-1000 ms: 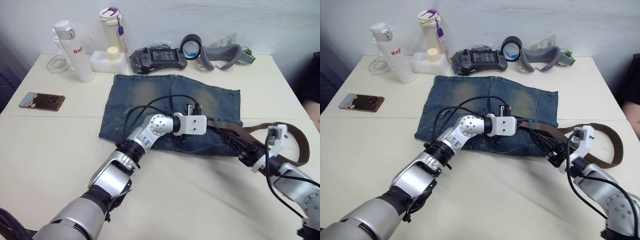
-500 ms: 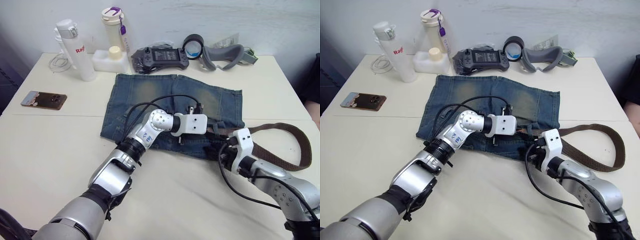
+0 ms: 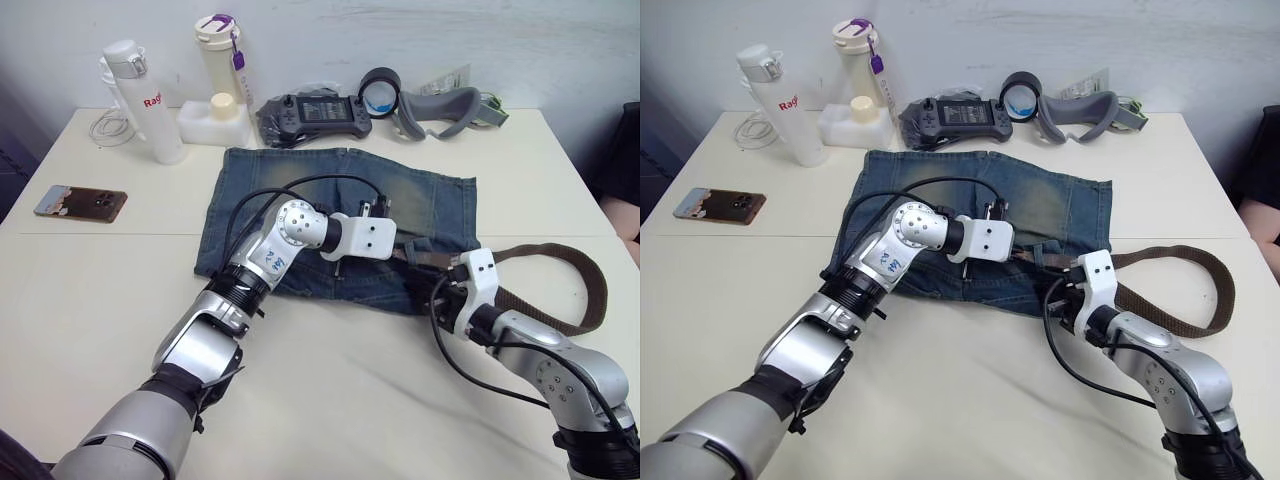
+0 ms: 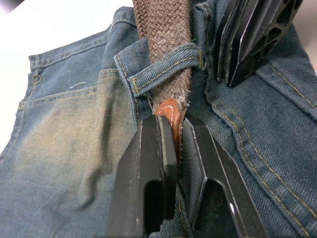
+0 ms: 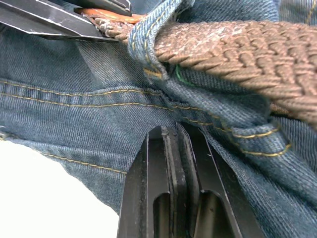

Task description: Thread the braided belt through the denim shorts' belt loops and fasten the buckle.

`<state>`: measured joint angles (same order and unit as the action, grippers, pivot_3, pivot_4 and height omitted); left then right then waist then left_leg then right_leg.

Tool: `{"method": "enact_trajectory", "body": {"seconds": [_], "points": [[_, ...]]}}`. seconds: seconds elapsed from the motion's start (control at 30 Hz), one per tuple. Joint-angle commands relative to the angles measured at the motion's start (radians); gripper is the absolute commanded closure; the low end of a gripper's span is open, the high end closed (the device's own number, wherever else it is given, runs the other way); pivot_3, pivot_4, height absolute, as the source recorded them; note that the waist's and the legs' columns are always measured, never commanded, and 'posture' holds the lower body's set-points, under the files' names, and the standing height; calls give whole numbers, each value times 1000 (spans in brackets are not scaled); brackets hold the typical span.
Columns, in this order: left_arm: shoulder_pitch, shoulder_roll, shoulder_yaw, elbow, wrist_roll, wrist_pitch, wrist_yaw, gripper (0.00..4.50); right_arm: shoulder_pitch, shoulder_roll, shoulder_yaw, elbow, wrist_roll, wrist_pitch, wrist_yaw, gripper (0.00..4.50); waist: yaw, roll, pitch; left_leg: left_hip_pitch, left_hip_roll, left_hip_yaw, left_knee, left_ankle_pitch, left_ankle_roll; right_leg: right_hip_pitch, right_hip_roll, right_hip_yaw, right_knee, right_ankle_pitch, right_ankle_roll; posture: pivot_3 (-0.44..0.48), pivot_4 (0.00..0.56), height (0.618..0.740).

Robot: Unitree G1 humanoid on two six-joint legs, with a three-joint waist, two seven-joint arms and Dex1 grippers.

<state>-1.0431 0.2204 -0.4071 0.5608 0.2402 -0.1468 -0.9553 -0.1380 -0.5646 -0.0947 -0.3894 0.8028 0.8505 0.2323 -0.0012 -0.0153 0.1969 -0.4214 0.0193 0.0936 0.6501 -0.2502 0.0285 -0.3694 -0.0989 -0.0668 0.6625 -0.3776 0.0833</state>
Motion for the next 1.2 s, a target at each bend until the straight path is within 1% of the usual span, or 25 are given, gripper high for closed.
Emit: {"method": "enact_trajectory", "body": {"seconds": [0.03,0.2,0.27,0.3,0.37,0.4,0.43,0.57,0.7,0.83,0.97,1.03,1.17,1.2], "points": [[-3,25,74,-67,-41,41,39,4500,41,-3,-45,83,-30,60,-21,4397,1,0,0,0,0,0,0,0,0,0,0,0,0,0,0,0,150,731],[36,-32,16,-27,-28,10,60,4500,29,9,-47,76,-27,68,-17,4397,2,0,0,0,0,0,0,0,0,0,0,0,0,0,0,0,150,731],[40,-78,43,2,-71,35,80,3511,26,13,-52,68,-23,74,-16,4500,6,0,0,0,0,0,1,0,0,1,0,0,0,0,0,0,150,731],[39,-88,42,12,-72,39,80,3303,26,16,-56,63,-22,78,-16,4500,10,0,0,0,-1,-1,1,0,0,2,-1,-1,0,0,0,0,150,731],[33,-87,14,38,-23,-3,118,2464,28,20,-63,55,-22,85,-16,4500,16,-1,-1,0,-1,-1,3,-1,1,3,-1,-1,0,0,1,0,150,731],[31,-86,6,46,-13,-16,119,1836,30,22,-66,52,-22,87,-16,4500,17,-1,-1,1,-1,-1,3,-1,1,4,-1,-1,-2,0,1,0,150,731],[30,-83,0,52,-7,-26,118,1557,32,23,-69,48,-22,88,-16,4500,19,-1,-1,2,-1,-1,3,-1,1,4,-2,-1,-2,0,1,0,150,731],[14,-76,1,92,8,-57,140,1557,40,30,-77,39,-25,93,-16,4500,26,-1,-1,1,-1,-1,3,-1,1,4,-2,-1,-2,1,1,0,150,731],[-6,-85,15,144,17,-74,189,1557,44,42,-80,31,-29,96,-21,4500,26,-1,-1,1,-1,-1,4,-1,2,4,-2,-2,-2,1,1,0,150,731],[-53,-108,42,215,19,-84,277,1557,49,50,-86,21,-32,96,-23,4500,26,-1,-1,1,-1,-2,4,-1,2,4,-2,-2,-1,1,1,0,150,731],[-101,-108,47,286,31,-121,314,1557,58,54,-95,13,-36,97,-24,4500,26,-1,-1,1,-1,-2,3,-1,2,4,-2,-2,-1,1,1,0,150,731],[-120,-106,32,328,54,-145,331,1557,62,56,-97,10,-38,96,-25,4500,26,-1,-1,1,-1,-2,3,-1,2,4,-2,-3,-1,1,1,0,150,731],[-139,-101,-32,398,138,-220,356,1557,65,62,-99,5,-41,96,-29,4500,27,-1,-1,1,-2,-2,3,-1,2,5,-2,-4,-2,1,1,0,150,731],[-139,-105,-43,412,146,-230,345,1557,66,65,-101,3,-42,97,-31,4500,27,-1,-1,1,-2,-2,3,-1,2,5,-2,-4,-1,1,1,0,150,731]]}}
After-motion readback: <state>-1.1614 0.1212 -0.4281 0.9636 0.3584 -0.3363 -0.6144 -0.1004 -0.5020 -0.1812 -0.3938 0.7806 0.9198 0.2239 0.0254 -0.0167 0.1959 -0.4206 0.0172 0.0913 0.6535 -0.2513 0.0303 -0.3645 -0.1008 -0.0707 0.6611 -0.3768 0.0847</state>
